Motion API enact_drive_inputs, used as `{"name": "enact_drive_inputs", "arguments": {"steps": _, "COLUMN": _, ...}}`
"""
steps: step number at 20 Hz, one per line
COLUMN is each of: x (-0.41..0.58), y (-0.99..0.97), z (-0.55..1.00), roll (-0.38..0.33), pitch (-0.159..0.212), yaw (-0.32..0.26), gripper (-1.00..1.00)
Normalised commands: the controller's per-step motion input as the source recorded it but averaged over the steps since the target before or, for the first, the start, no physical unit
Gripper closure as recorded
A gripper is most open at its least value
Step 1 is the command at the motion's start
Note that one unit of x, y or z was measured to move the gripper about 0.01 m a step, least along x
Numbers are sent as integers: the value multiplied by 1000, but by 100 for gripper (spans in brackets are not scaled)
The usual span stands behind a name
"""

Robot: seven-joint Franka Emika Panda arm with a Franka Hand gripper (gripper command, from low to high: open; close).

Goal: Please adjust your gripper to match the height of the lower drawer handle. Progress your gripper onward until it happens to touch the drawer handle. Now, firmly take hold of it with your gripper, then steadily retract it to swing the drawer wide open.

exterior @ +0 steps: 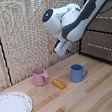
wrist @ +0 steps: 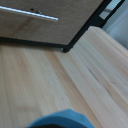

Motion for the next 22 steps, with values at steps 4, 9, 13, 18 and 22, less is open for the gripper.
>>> {"name": "enact_drive_inputs", "arguments": {"steps": 4, "x": 0, "y": -529, "z": -124, "roll": -275, "pitch": -77, "yaw": 113, "gripper": -100}}
{"name": "enact_drive_inputs", "arguments": {"steps": 9, "x": 0, "y": -496, "z": -109, "roll": -299, "pitch": -58, "yaw": 109, "gripper": -100}}
{"name": "enact_drive_inputs", "arguments": {"steps": 13, "x": -6, "y": -496, "z": -152, "roll": -302, "pitch": -23, "yaw": 104, "gripper": -100}}
{"name": "enact_drive_inputs", "arguments": {"steps": 18, "x": -106, "y": -588, "z": -221, "roll": -266, "pitch": -22, "yaw": 83, "gripper": -100}}
{"name": "enact_drive_inputs", "arguments": {"steps": 22, "x": -91, "y": -614, "z": -215, "roll": -226, "pitch": -40, "yaw": 102, "gripper": -100}}
